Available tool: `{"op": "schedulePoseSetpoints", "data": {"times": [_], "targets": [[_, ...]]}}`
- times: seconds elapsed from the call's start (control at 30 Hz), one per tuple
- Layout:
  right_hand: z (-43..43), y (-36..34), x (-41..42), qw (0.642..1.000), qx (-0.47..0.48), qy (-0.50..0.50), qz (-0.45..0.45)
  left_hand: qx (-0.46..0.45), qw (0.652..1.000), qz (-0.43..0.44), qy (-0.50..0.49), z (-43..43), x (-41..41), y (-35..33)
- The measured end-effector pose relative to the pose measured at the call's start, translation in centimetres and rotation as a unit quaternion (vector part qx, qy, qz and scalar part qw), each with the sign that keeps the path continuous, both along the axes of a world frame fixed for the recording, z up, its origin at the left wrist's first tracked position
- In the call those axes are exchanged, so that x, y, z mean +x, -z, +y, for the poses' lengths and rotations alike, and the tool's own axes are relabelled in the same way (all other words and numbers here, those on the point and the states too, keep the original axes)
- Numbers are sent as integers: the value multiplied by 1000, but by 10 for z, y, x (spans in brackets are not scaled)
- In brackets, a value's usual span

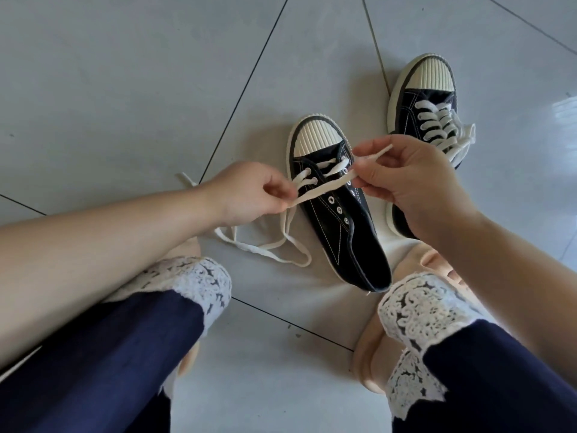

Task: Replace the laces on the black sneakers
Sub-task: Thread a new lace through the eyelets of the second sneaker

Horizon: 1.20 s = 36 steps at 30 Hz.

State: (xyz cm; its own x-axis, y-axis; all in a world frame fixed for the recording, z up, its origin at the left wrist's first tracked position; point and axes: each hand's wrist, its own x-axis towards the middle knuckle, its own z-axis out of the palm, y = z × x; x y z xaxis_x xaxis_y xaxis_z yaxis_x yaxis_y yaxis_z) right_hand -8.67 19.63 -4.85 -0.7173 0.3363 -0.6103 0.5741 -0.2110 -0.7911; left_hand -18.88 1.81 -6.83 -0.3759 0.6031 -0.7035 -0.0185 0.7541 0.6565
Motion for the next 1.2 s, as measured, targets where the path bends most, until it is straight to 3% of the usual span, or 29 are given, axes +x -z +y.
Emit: {"op": "schedulePoseSetpoints", "data": {"times": [0.2, 0.33, 0.47, 0.53, 0.73, 0.93, 1.2], "targets": [[-24, 6, -6, 992, 115, -48, -12, 153, 980, -93, -86, 33, 7, -14], [-17, 11, -2, 989, 144, -40, -22, 125, 984, -32, -126, 43, 15, -4], [-9, 22, 8, 906, 328, -237, -127, 90, 981, 18, -169, 40, 19, 5], [-8, 24, 9, 893, 361, -243, -115, 76, 983, 33, -167, 42, 22, 7], [-4, 23, 9, 928, 314, -175, -100, 30, 984, 75, -161, 49, 29, 13], [-8, 33, 12, 973, 173, -97, -115, -3, 983, 135, -126, 51, 30, 14], [-10, 40, 18, 991, 48, -22, -123, 1, 980, 190, -66, 51, 31, 16]]}}
